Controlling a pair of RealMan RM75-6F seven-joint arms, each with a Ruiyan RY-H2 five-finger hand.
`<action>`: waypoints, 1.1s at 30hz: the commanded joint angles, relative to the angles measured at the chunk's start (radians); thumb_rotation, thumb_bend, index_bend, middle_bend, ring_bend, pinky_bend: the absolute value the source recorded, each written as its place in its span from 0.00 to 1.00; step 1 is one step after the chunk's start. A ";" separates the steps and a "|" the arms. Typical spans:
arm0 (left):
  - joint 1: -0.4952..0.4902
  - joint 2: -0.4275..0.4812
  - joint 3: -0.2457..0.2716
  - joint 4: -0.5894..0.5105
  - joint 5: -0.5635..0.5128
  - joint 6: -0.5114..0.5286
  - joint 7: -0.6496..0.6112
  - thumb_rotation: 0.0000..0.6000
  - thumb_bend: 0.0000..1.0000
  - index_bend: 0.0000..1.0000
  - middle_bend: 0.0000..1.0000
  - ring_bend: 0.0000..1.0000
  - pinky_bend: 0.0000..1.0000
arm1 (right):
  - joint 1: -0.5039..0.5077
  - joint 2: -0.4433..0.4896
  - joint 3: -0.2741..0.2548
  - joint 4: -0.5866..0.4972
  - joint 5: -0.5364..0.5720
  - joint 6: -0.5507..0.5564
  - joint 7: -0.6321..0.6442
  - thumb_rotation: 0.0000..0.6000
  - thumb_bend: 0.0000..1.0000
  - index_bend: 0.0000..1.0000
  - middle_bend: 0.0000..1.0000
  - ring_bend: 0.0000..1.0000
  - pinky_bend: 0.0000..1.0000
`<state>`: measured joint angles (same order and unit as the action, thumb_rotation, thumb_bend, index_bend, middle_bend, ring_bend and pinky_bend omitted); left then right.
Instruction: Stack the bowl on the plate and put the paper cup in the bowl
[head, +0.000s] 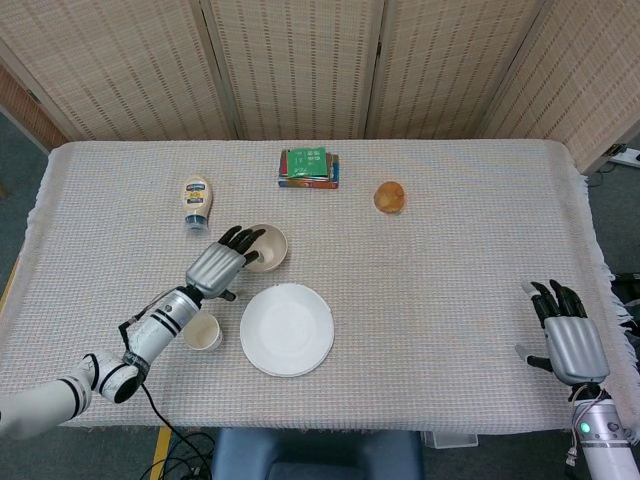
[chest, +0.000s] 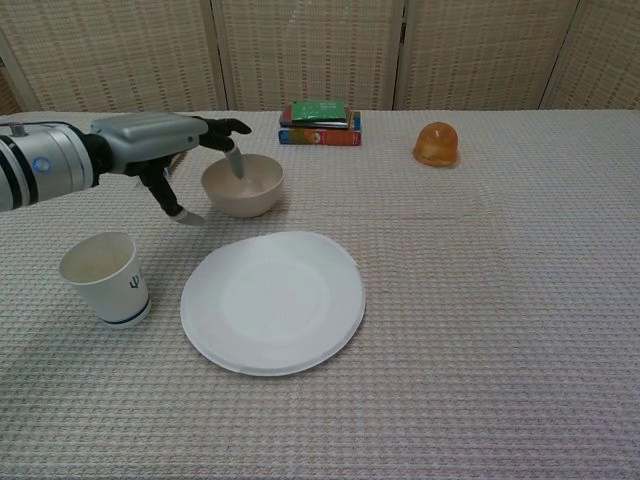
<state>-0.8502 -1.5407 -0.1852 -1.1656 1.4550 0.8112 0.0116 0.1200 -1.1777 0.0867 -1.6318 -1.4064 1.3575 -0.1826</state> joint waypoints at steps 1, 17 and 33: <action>-0.032 -0.037 0.009 0.052 0.007 -0.023 -0.038 1.00 0.21 0.34 0.00 0.00 0.06 | 0.004 0.004 0.005 0.003 0.012 -0.008 0.008 1.00 0.17 0.09 0.11 0.01 0.08; -0.122 -0.165 0.047 0.308 0.042 -0.056 -0.214 1.00 0.22 0.43 0.00 0.00 0.06 | 0.026 0.011 0.019 0.017 0.080 -0.048 0.008 1.00 0.17 0.09 0.11 0.01 0.08; -0.162 -0.234 0.081 0.479 0.072 -0.022 -0.358 1.00 0.40 0.59 0.05 0.00 0.06 | 0.064 0.001 0.034 0.043 0.144 -0.108 -0.003 1.00 0.17 0.09 0.11 0.01 0.08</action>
<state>-1.0091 -1.7658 -0.1094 -0.6984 1.5248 0.7863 -0.3357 0.1832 -1.1767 0.1200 -1.5896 -1.2632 1.2502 -0.1848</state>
